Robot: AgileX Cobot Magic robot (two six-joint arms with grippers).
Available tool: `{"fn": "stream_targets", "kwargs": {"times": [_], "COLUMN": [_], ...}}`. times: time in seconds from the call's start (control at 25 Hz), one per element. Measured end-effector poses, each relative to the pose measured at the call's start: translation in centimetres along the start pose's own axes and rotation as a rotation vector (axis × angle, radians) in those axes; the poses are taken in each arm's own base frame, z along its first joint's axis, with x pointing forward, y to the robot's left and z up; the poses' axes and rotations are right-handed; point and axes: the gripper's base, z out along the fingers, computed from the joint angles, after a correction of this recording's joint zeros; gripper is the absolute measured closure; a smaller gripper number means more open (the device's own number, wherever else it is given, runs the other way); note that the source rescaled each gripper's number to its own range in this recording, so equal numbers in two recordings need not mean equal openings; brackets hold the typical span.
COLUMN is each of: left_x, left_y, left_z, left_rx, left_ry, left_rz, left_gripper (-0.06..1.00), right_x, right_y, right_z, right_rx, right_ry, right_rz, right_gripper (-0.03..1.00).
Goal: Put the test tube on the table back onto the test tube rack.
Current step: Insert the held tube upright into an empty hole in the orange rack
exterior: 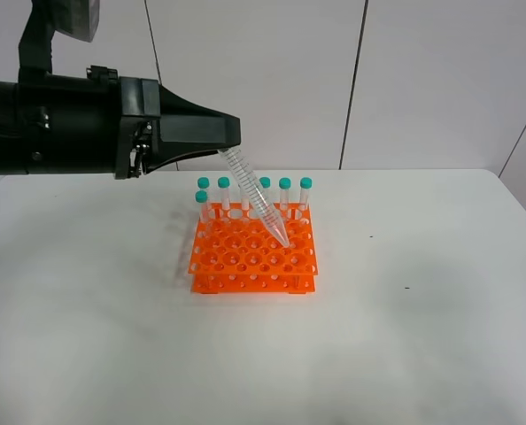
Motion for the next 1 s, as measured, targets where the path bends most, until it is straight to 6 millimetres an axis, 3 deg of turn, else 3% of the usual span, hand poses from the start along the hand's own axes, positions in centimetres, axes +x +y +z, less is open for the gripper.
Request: {"fn": "stream_targets", "kwargs": {"times": [0.2, 0.36, 0.56, 0.68, 1.0], "left_x": [-0.1, -0.3, -0.8, -0.8, 2.0], "left_y": [1.3, 2.5, 1.4, 1.6, 6.5], "left_z": [-0.2, -0.4, 0.4, 1.8, 8.0], "left_rx": [-0.149, -0.360, -0.460, -0.455, -0.477], "left_ry": [0.002, 0.000, -0.082, -0.117, -0.018], "left_rz": [0.128, 0.330, 0.593, 0.667, 0.621], "left_gripper": [0.94, 0.94, 0.94, 0.94, 0.94], "right_x": [0.0, 0.0, 0.0, 0.0, 0.0], "right_y": [0.0, 0.0, 0.0, 0.0, 0.0], "right_z": [0.0, 0.0, 0.0, 0.0, 0.0], "right_rx": [0.000, 0.000, 0.000, 0.000, 0.000], "right_ry": [0.000, 0.000, 0.000, 0.000, -0.001], "right_rz": [0.000, 0.000, 0.000, 0.000, 0.000], "right_gripper": [-0.03, -0.03, -0.03, -0.03, -0.03]}}
